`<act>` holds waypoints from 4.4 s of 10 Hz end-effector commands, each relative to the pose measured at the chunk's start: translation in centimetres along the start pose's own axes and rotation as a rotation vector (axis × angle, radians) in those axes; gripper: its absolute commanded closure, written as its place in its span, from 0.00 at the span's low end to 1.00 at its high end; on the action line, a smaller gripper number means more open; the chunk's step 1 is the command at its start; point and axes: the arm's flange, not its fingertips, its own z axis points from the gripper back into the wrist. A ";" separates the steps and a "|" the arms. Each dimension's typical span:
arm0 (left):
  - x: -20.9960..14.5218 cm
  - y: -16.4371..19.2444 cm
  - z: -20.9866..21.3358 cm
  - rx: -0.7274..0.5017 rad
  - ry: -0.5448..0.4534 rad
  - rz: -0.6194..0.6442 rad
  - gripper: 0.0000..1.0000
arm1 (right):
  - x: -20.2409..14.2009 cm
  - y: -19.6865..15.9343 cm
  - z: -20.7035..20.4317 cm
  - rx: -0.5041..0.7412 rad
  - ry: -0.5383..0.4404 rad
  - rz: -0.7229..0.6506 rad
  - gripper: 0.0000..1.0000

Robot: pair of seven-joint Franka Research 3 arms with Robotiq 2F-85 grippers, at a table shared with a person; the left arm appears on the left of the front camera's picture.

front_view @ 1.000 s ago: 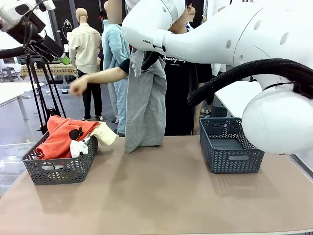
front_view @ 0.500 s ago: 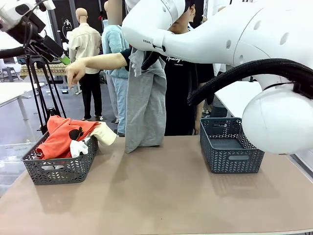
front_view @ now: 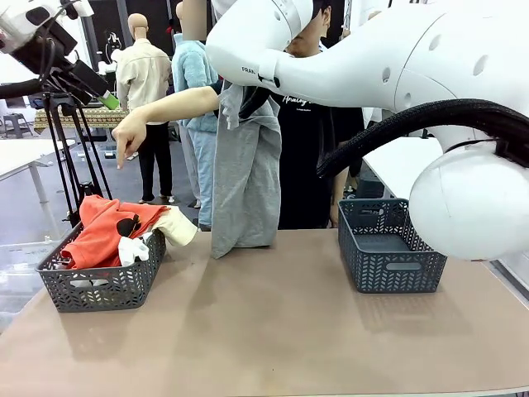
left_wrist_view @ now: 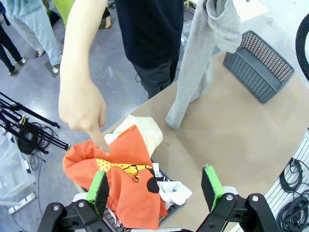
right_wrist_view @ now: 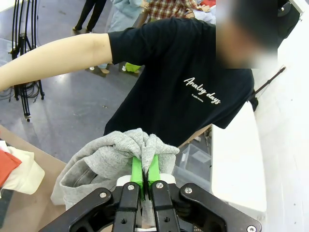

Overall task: Sort the tops and bottoms.
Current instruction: Sort the clothes according to human instructions.

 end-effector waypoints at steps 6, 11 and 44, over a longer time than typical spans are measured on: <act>-0.1 0.0 0.2 0.001 0.007 0.001 0.00 | -0.1 -0.1 0.3 -0.003 0.007 -0.003 1.00; -0.1 0.0 0.2 0.001 0.007 0.001 0.00 | -0.1 -0.1 0.3 -0.003 0.007 -0.003 1.00; -2.6 4.9 5.8 0.119 -0.078 0.081 0.00 | 3.7 10.7 9.6 0.567 -0.789 -0.272 1.00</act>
